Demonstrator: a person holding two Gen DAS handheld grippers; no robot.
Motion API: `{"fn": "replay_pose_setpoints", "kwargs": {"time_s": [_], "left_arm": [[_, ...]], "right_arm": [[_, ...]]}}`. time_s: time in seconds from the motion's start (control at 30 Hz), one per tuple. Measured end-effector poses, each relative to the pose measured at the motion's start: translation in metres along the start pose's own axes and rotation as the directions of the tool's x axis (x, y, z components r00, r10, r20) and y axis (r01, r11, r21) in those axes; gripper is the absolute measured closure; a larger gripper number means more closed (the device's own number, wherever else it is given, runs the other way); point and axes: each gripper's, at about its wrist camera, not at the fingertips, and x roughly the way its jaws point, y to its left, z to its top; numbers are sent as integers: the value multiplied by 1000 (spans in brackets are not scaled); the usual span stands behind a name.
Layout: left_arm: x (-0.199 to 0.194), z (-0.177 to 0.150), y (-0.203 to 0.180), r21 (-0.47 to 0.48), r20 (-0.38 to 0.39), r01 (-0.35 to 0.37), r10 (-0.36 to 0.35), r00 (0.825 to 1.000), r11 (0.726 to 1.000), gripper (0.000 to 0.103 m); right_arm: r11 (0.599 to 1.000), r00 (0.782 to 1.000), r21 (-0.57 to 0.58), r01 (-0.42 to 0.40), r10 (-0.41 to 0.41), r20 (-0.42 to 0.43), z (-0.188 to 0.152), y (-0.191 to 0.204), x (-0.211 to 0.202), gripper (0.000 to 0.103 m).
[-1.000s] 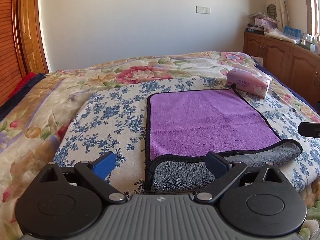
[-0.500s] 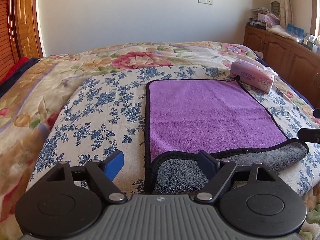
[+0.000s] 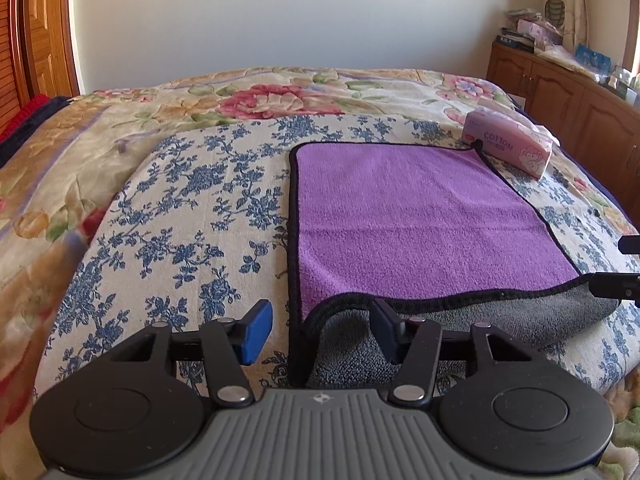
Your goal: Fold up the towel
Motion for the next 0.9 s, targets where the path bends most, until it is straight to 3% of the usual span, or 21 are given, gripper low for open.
{"fn": "replay_pose_setpoints", "kwargs": {"time_s": [0.4, 0.47, 0.73, 0.9], "left_arm": [[5, -5, -3, 7, -46, 19, -19, 999, 1000, 62], [6, -5, -3, 6, -51, 22, -22, 998, 1000, 63], [8, -6, -1, -6, -67, 23, -24, 997, 1000, 63], [7, -6, -1, -6, -69, 26, -26, 997, 1000, 64]], "right_arm": [[998, 993, 33, -45, 48, -105, -5, -4, 11, 1], [997, 991, 44, -56, 60, -116, -6, -5, 11, 12], [994, 985, 69, -82, 92, -148, -6, -10, 14, 19], [993, 982, 73, -97, 107, -158, -7, -10, 14, 31]]}}
